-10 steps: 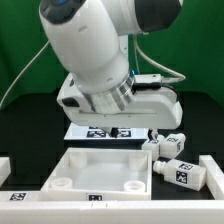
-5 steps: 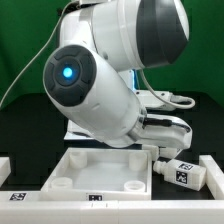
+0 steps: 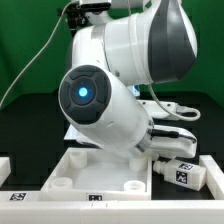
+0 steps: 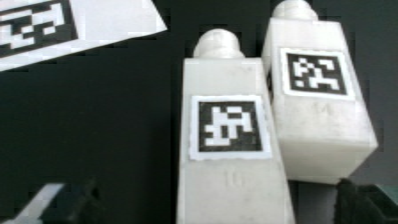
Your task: Assemble one leg
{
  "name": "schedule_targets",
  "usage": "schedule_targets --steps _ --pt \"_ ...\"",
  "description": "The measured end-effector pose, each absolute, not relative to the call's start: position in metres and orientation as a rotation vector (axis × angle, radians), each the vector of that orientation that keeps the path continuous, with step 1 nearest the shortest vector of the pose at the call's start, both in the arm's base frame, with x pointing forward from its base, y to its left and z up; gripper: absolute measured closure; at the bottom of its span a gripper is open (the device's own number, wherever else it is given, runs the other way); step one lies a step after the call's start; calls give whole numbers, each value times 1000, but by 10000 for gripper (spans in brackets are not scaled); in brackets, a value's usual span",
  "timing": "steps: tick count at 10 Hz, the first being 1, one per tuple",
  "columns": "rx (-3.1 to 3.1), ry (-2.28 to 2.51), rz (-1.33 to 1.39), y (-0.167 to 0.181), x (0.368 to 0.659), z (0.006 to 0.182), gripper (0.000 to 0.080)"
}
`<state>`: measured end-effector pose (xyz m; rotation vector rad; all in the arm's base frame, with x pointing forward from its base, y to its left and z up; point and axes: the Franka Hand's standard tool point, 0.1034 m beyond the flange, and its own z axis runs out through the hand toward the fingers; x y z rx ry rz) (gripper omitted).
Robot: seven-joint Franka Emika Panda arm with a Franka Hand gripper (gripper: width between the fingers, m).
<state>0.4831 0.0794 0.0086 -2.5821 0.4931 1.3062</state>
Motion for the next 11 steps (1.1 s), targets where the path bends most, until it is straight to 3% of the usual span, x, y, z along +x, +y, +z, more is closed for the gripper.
schedule_targets --steps 2,4,7,11 --pt "-2583 491 1309 80 482 9 162" --pt "-2583 491 1309 80 482 9 516" --pt "-2588 471 1308 81 482 11 517" --pt "-2592 285 1218 64 503 87 515"
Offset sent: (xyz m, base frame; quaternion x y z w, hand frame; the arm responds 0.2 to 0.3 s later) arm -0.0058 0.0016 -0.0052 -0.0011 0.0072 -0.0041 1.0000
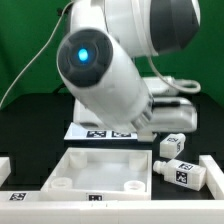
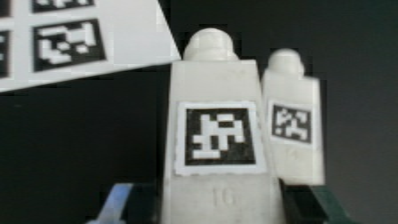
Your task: Assemble one leg
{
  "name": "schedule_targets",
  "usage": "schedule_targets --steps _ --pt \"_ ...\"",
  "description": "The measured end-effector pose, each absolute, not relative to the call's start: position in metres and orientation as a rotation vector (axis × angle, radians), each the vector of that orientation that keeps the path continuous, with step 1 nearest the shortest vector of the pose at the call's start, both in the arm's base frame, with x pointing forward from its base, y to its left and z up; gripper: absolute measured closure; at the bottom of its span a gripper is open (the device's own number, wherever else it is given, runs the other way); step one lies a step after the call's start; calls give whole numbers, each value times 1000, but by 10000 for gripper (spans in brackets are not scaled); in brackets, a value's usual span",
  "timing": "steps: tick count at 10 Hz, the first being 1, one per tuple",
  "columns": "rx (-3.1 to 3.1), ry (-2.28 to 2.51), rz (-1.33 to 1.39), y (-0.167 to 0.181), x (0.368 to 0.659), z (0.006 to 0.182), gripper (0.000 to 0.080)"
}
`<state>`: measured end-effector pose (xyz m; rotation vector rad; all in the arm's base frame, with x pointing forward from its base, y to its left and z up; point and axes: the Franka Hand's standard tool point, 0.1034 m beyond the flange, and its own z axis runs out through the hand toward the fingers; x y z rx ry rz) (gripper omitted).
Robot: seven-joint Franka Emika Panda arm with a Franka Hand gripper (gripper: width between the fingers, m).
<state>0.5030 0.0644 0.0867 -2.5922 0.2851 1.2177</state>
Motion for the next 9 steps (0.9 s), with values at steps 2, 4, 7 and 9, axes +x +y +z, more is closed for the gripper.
schedule_targets --steps 2,4,7,9 --pt "-2601 278 1188 64 504 93 515" --pt "-2640 292 1106 64 512 88 515" --pt "-2809 233 765 52 524 93 515" --pt "-2906 132 560 38 542 122 515"
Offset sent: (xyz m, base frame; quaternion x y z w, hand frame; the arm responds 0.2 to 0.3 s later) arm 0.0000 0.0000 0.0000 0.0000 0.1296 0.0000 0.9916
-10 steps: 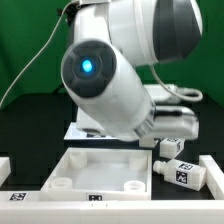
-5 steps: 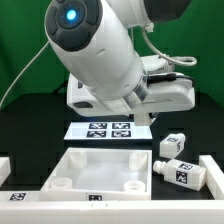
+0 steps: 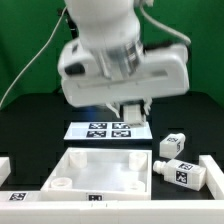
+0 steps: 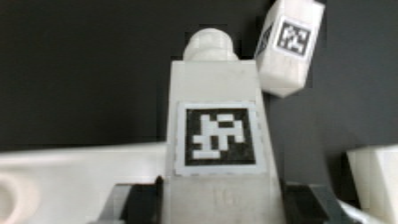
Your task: Assemble one leg
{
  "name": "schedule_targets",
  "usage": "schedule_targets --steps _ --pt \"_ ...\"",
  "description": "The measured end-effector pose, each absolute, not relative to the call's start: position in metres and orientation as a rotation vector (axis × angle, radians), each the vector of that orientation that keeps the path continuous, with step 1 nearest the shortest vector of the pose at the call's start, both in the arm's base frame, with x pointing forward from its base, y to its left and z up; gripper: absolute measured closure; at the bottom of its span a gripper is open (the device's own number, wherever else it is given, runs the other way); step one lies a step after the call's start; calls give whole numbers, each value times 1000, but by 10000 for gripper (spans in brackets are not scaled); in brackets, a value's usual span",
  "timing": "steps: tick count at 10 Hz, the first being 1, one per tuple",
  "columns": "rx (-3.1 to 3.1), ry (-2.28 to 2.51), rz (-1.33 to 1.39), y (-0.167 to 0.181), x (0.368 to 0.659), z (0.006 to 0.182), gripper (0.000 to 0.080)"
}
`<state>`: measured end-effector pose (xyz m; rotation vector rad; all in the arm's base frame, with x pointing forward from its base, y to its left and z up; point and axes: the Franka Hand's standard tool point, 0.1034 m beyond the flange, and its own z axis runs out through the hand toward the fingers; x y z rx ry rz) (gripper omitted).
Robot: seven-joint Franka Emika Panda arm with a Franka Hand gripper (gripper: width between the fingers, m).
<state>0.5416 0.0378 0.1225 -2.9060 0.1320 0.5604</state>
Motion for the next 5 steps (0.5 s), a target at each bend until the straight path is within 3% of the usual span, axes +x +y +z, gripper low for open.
schedule_targets --steps 1,5 --pt "-2946 86 431 34 555 134 515" --pt "-3014 121 -6 29 564 129 515"
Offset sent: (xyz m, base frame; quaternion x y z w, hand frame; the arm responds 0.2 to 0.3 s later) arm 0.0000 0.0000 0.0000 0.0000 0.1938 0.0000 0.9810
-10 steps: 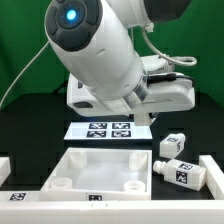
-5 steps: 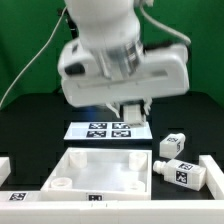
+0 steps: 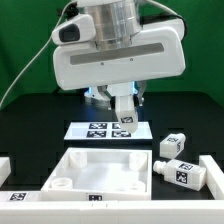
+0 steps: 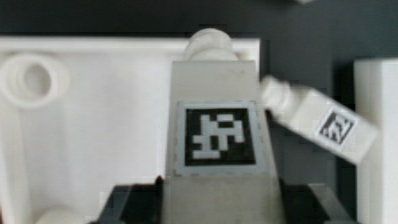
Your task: Assemble one leg
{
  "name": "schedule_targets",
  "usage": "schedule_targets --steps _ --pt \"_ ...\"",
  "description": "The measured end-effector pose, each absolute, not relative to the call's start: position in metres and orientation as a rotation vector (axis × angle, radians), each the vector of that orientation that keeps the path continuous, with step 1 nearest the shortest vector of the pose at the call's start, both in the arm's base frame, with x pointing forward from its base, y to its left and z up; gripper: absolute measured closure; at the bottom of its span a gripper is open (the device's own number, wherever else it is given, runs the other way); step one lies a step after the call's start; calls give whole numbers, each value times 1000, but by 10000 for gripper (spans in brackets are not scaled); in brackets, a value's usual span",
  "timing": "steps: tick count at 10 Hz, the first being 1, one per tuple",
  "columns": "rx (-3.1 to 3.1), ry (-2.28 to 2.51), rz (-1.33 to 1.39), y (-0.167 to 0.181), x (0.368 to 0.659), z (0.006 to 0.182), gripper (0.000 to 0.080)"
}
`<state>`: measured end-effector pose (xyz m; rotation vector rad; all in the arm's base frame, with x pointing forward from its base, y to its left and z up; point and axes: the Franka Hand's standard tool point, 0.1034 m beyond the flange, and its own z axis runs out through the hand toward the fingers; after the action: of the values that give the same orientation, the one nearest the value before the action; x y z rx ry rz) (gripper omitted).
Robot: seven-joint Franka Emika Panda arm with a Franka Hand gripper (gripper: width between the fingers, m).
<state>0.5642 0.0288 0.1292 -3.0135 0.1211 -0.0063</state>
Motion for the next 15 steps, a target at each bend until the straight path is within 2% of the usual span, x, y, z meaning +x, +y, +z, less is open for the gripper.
schedule_targets --steps 3,5,6,9,12,15 --pt "-3042 66 -418 18 580 132 515" --pt "-3025 37 -648 17 599 147 515" --pt "-3017 39 -747 14 596 144 515" --pt "-3023 37 -703 15 594 139 515" --pt "-2997 -30 -772 41 636 131 515" --pt "-2996 -35 -772 44 638 129 515"
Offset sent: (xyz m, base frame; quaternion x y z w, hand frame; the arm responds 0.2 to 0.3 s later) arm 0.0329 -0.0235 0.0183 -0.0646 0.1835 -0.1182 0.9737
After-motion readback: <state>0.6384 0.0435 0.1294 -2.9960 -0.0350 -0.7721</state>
